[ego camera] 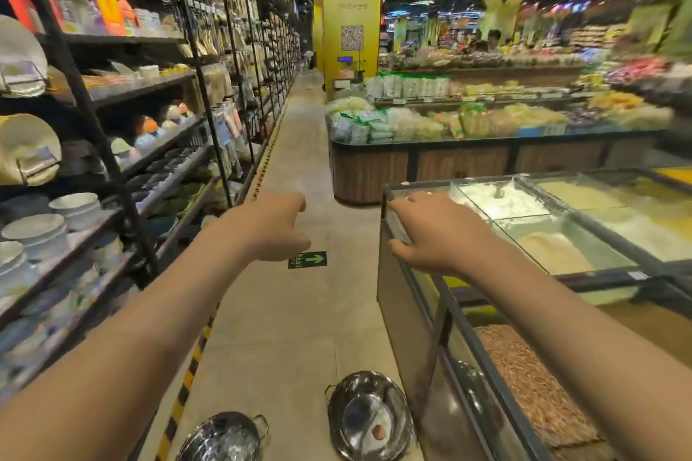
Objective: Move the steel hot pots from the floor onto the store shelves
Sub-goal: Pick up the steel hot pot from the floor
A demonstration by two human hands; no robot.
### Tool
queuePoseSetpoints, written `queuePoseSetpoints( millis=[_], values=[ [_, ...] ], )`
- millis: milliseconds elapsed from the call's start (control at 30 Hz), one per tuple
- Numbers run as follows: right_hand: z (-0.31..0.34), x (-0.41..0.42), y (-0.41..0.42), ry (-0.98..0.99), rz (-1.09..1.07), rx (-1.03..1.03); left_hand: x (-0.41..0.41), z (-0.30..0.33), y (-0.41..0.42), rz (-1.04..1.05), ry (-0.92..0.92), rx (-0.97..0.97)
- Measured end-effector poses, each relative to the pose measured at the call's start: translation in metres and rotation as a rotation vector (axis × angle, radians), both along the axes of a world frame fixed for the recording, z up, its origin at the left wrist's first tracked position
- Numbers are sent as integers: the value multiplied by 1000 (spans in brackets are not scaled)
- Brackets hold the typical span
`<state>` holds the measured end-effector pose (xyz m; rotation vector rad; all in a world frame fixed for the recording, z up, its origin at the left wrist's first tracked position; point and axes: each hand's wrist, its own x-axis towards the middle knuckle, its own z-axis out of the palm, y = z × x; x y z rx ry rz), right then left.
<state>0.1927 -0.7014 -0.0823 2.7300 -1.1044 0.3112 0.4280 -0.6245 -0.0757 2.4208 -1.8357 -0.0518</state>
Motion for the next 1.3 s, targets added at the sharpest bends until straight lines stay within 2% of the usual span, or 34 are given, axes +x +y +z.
queuePoseSetpoints(
  millis=[267, 433, 633, 900, 1033, 1167, 1300],
  values=[
    [-72, 37, -95, -66, 11, -7, 20, -59, -106, 27, -15, 43],
    [-177, 75, -147, -101, 6, 78, 38, -162, -157, 33, 11, 121],
    [-370, 116, -196, -81, -36, 201, 62, -361, -212, 53, 82, 171],
    [-749, 104, -240, 60, -131, 382, 89, -736, -255, 72, 146, 353],
    [-911, 93, -248, 136, -179, 505, 83, -897, -264, 47, 227, 434],
    [-1031, 79, -259, 195, -246, 553, 85, -1024, -268, -2, 285, 486],
    [-1100, 58, -262, 236, -405, 647, 91, -1103, -266, 59, 334, 520]
  ],
)
